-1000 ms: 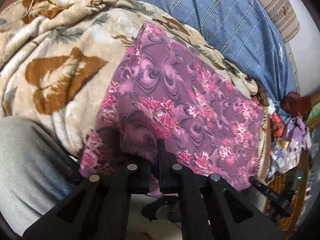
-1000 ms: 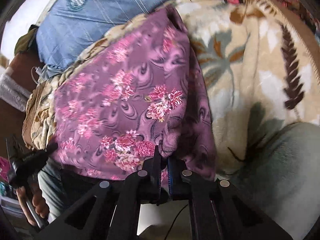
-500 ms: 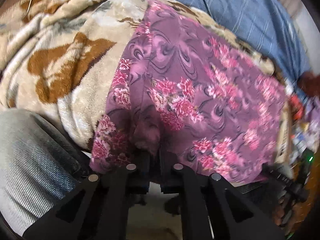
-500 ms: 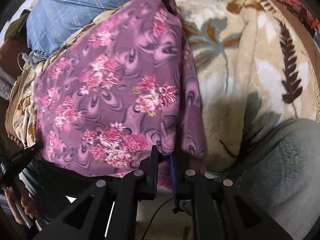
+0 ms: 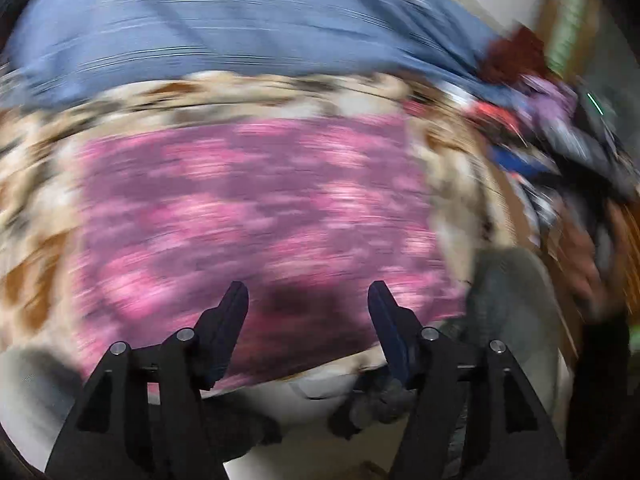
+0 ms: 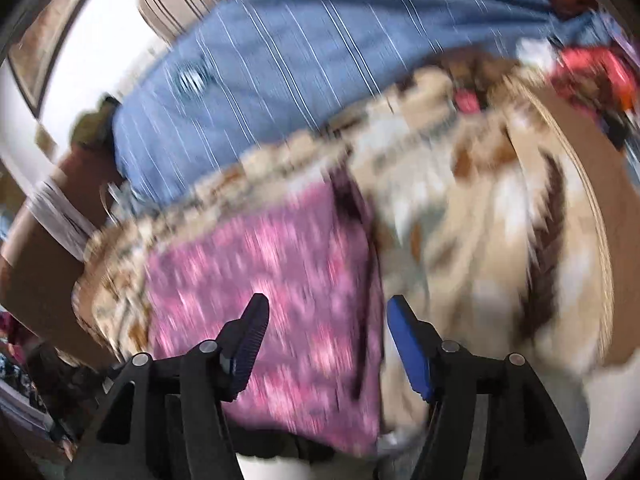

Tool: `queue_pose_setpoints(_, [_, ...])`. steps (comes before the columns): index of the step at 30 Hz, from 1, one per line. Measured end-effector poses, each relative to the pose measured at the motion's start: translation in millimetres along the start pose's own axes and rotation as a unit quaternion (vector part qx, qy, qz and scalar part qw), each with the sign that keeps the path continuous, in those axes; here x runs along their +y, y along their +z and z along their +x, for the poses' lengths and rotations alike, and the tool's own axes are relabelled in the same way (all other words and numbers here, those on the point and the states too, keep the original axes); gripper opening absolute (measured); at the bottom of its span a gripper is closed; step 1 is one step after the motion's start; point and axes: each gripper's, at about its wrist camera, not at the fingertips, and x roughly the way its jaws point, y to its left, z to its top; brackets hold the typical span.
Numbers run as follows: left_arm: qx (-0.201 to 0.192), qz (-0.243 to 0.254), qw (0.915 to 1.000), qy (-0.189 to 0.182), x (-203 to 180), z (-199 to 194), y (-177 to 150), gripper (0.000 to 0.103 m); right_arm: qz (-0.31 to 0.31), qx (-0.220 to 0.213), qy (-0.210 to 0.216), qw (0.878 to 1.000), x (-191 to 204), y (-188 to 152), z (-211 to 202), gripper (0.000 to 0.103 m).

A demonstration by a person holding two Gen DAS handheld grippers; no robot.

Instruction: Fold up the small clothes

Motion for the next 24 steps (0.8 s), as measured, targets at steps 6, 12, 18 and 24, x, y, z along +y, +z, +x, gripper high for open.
queue_pose_setpoints(6, [0.063, 0.138, 0.9877, -0.038, -91, 75, 6, 0.061, 0.034, -0.042, 0.051, 0.997, -34, 56, 3, 0.077])
queue_pose_setpoints(12, [0.111, 0.218, 0.9697, -0.006, -135, 127, -15, 0.057, 0.072, -0.085, 0.059, 0.992, -81, 39, 2, 0.079])
queue_pose_setpoints(18, [0.098, 0.247, 0.9639, 0.014, -143, 127, -18, 0.005, 0.04, -0.084, 0.05, 0.994, -91, 36, 10, 0.079])
queue_pose_setpoints(24, [0.096, 0.264, 0.9559, -0.087, -155, 100, -21, 0.0, 0.051, -0.069, 0.083, 0.993, -96, 34, 12, 0.079])
